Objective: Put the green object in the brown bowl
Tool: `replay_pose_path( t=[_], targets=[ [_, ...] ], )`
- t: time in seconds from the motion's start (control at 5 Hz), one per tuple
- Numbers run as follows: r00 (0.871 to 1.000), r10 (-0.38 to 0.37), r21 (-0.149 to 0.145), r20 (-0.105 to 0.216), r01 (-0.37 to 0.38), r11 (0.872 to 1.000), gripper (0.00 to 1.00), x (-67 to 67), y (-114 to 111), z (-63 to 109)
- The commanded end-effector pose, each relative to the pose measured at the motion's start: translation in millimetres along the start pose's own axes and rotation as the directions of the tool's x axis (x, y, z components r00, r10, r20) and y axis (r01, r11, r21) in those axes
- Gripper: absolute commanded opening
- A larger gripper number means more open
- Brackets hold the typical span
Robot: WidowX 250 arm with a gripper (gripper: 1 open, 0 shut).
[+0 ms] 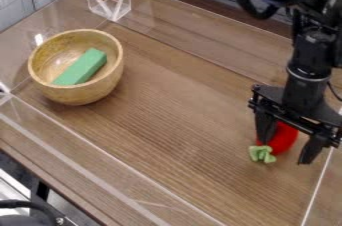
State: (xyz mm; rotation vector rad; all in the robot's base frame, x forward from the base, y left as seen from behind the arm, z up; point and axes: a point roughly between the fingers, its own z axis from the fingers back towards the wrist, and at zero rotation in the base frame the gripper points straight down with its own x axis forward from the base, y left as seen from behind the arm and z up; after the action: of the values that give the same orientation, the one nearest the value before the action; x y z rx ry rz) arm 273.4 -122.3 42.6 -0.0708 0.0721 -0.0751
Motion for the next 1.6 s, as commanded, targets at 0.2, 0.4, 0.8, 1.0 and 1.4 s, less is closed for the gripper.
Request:
replay_pose_path(
  t=[0.2,0.4,0.8,1.0,1.4],
  targets=[
    [1.0,0.031,0.01,0.002,-0.031,0.999,1.0,7.5,-2.8,0.5],
    [0.999,0.041,0.015,-0.009,-0.041,0.999,1.0,10.4,-4.4,-5.1],
    [0.988,0.156,0.017,-0.023,-0.155,0.988,1.0,14.7,8.4,8.1],
    [0.986,0.165,0.022,-0.028,-0.164,0.986,1.0,7.4,1.6,7.9],
    [0.983,0.179,0.025,-0.033,-0.178,0.984,1.0,6.7,3.5,8.6]
  ],
)
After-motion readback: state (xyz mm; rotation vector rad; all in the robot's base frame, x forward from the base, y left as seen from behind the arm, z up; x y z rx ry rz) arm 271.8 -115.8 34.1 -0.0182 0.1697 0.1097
